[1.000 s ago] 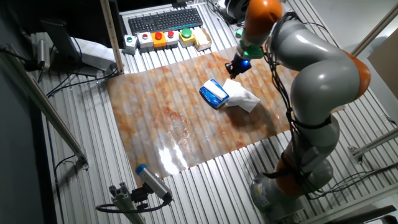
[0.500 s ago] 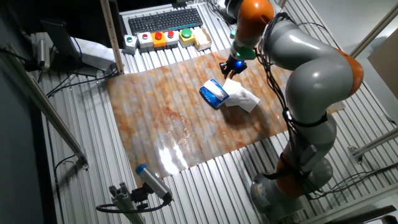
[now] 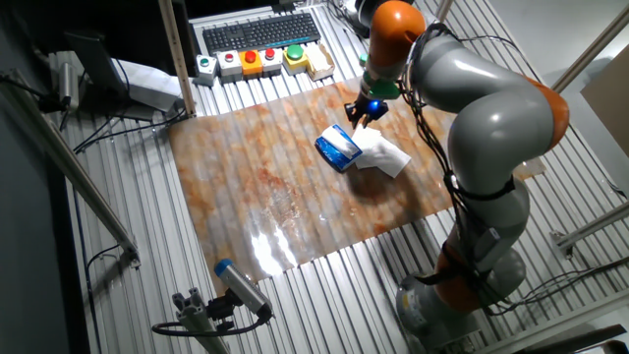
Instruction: Pull out a napkin
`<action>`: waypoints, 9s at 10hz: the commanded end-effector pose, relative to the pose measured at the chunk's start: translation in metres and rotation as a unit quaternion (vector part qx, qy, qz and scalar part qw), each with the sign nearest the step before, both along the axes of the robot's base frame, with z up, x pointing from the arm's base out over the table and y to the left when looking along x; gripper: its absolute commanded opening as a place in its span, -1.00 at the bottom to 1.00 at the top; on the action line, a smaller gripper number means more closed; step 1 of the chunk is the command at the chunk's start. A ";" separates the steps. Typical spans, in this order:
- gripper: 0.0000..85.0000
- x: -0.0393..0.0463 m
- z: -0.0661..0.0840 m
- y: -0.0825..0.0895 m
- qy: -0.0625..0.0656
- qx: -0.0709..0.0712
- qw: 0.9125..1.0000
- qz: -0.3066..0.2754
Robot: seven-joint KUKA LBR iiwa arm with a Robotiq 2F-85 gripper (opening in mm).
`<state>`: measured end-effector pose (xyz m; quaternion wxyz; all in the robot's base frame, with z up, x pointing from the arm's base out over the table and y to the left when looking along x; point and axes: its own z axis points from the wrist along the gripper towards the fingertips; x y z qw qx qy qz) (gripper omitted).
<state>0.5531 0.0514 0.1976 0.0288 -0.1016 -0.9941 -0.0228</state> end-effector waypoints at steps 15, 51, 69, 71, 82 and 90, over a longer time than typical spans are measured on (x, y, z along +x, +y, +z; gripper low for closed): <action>0.20 0.0045 -0.002 0.005 0.035 -0.006 0.999 -0.026; -1.00 0.0204 -0.109 0.037 0.025 0.022 0.999 0.009; -0.60 0.0107 0.030 -0.078 0.013 -0.060 0.990 0.124; 0.20 0.0142 0.022 -0.089 0.002 -0.073 0.991 0.111; -1.00 0.0208 0.013 -0.053 -0.005 -0.018 0.998 0.062; -1.00 0.0176 0.011 -0.040 0.031 -0.014 0.999 0.027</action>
